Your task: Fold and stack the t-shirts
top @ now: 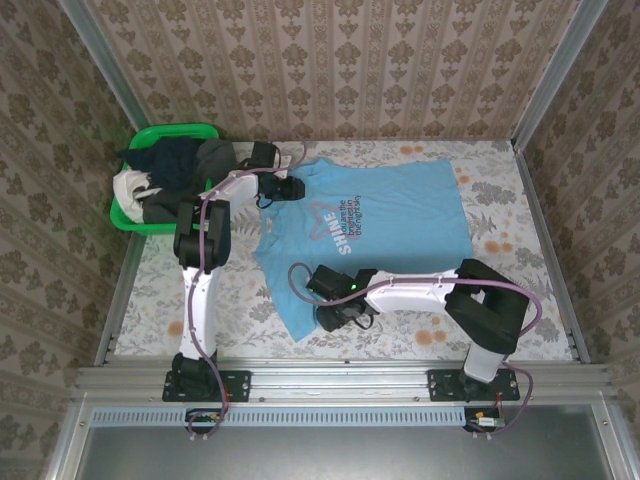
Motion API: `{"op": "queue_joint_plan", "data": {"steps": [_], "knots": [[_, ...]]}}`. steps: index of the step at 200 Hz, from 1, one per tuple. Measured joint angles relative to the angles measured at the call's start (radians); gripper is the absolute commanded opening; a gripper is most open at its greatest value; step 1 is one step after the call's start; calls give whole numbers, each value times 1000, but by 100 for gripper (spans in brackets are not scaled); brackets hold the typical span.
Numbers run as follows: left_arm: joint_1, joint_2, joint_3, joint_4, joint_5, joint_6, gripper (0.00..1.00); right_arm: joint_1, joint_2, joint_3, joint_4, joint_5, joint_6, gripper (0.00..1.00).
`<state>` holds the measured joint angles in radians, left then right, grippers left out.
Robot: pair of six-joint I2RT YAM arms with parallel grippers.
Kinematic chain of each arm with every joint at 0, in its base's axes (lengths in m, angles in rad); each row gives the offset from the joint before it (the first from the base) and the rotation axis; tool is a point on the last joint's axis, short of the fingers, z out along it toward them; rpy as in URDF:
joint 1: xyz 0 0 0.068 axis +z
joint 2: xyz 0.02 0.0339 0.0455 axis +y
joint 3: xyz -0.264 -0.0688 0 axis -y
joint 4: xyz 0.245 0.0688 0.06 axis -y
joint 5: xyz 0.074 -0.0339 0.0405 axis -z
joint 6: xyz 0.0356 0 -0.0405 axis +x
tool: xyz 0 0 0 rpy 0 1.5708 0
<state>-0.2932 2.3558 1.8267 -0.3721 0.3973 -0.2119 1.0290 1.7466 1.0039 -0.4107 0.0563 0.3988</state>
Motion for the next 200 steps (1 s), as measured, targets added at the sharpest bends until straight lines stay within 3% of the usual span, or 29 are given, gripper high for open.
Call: {"op": "queue_joint_plan", "data": {"steps": [67,97,125,159,179,200], "knots": [[3,5,10,-11,12,13,42,15,6,31,-251,192,107,39],[7,5,13,-23,24,26,42,15,-46,22,-301,171,93,46],[7,-19,-35,-14,27,43,41,2,-189,22,-289,137,68,50],[-2,-152,-246,-11,46,63,34,-211,-282,22,-154,121,100,54],[-17,-196,-309,-22,61,67,40,-329,-177,37,-77,154,135,53],[-28,-217,-312,-68,62,77,50,-369,3,101,-63,176,162,50]]}}
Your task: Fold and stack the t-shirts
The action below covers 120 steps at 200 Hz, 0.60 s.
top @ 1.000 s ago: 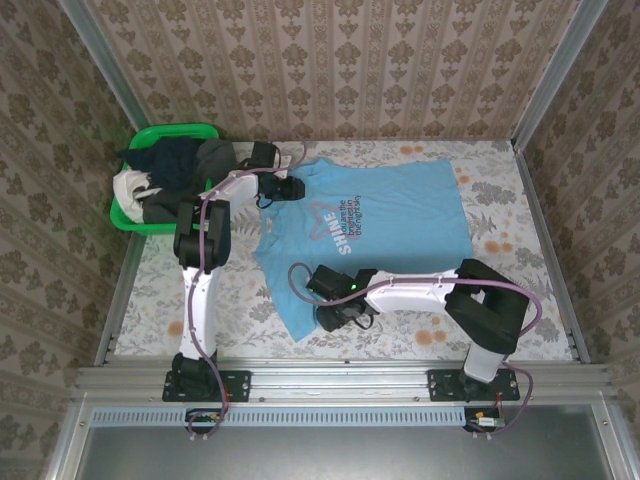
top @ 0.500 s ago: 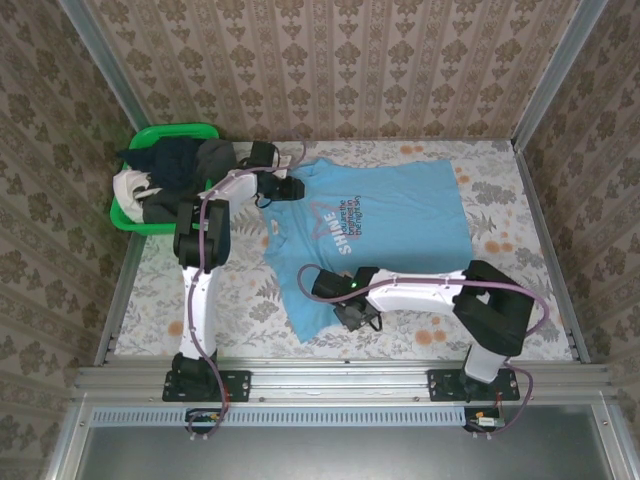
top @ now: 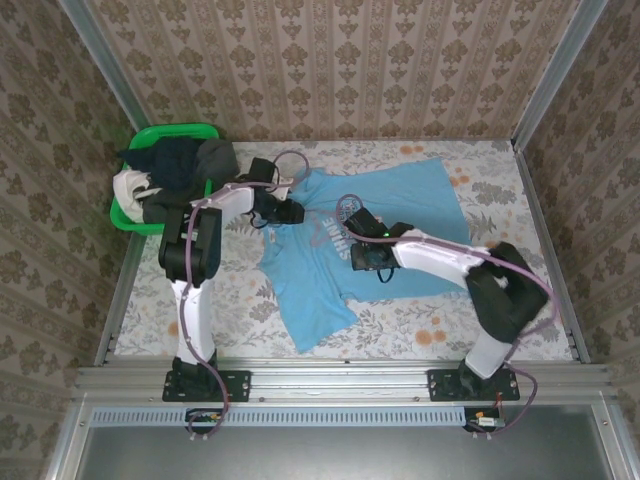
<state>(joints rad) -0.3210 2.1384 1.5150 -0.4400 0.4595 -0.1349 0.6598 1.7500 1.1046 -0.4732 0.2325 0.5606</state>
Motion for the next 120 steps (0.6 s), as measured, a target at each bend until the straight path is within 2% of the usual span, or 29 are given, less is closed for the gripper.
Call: {"op": "queue_joint_plan", "data": {"steps": [7,22,52,84,120], "knots": [[-1,-1,10,-25,-4,4,54,-2,45,15,0,2,6,50],[5,-1,53,-74,-32,0,56,-1,107,23,1,3,23,49],[23,37,288,-144,-126,-3,58,4,92,-6,53,4,47,49],[28,224,675,-175,-193,-2,55,1,63,-60,113,4,69,50],[24,446,895,-245,-215,13,56,1,51,-81,141,3,72,50]]}}
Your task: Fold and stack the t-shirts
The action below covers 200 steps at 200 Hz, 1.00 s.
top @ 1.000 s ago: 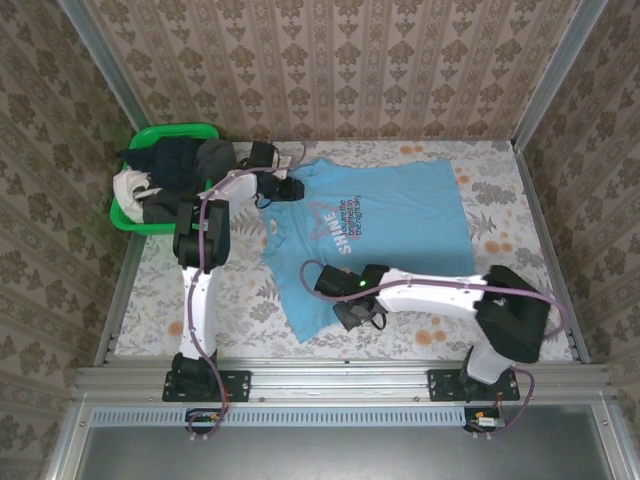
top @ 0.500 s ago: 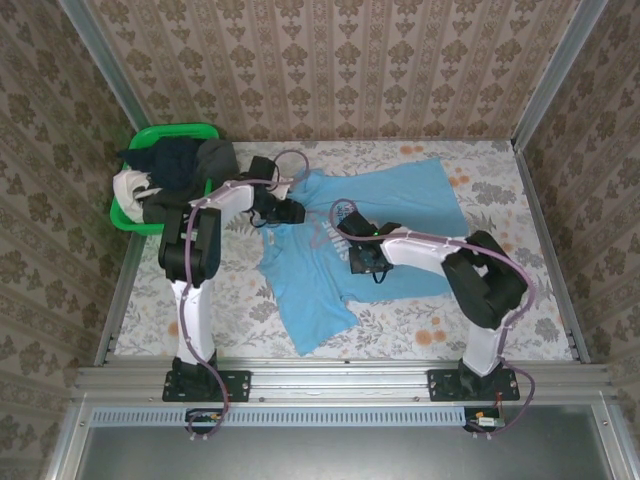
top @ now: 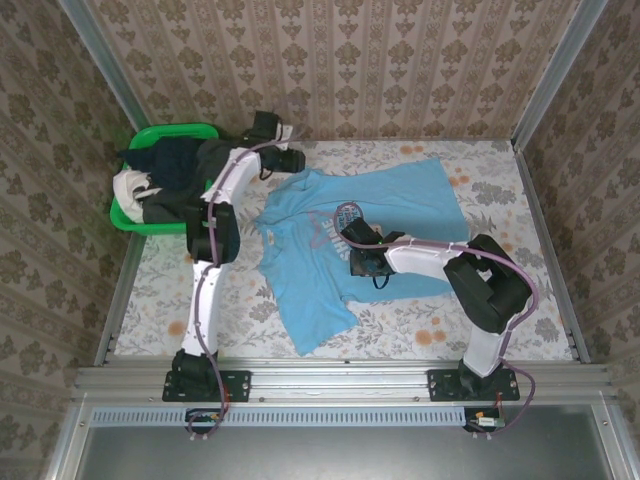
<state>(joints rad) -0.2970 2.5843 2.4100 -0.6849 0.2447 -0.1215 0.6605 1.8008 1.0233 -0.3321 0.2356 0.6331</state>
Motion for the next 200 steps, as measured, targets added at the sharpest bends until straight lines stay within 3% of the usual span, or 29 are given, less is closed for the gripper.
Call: {"op": "queue_joint_plan", "data": {"steps": [19,46,65,79,112,134,200], "knots": [[-2,82,32,-33,-19,16,55,0,-5,-6,6,0,0,50],[-4,81,69,-53,-48,24,49,-2,-18,-21,12,-3,0,50],[-16,86,69,-94,-104,46,41,-2,-29,-34,11,-4,0,50],[-29,86,71,-112,-150,73,30,-3,-34,-39,11,-4,-1,51],[-84,88,86,-148,-330,153,25,-4,-34,-39,8,-4,-2,51],[-97,99,108,-176,-370,162,25,-5,-37,-43,8,-3,-1,52],[78,100,118,-198,-309,62,25,-24,-90,-98,-19,-3,27,54]]}}
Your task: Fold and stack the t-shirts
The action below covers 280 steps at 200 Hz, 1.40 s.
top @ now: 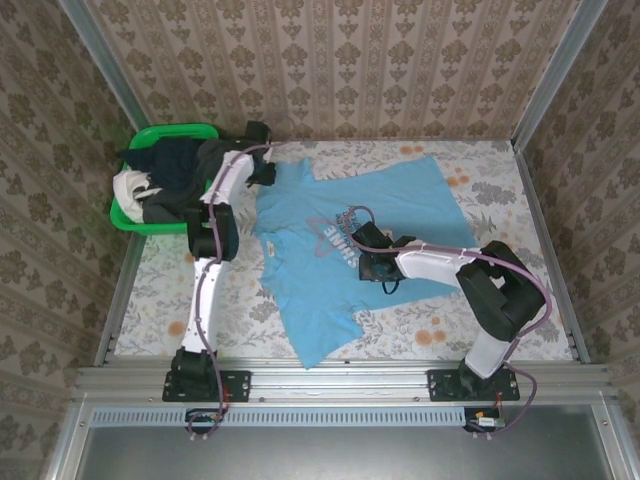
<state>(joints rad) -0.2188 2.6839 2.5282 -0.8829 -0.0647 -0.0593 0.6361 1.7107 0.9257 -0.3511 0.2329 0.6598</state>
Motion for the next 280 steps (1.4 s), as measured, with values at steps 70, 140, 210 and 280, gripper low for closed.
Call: {"op": "queue_joint_plan", "data": {"steps": [70,140,210,280], "knots": [[2,-6,5,-14,43,-41,45,-3,-46,-17,-65,-4,14,56],[-56,-430,-419,73,34,-52,56,-118,-107,84,-137,0,-53,60],[-158,-837,-1312,415,183,-210,57,-415,311,693,-200,-2,-209,54],[-90,-812,-1374,508,230,-240,55,-576,859,1385,-404,-175,-196,49]]}}
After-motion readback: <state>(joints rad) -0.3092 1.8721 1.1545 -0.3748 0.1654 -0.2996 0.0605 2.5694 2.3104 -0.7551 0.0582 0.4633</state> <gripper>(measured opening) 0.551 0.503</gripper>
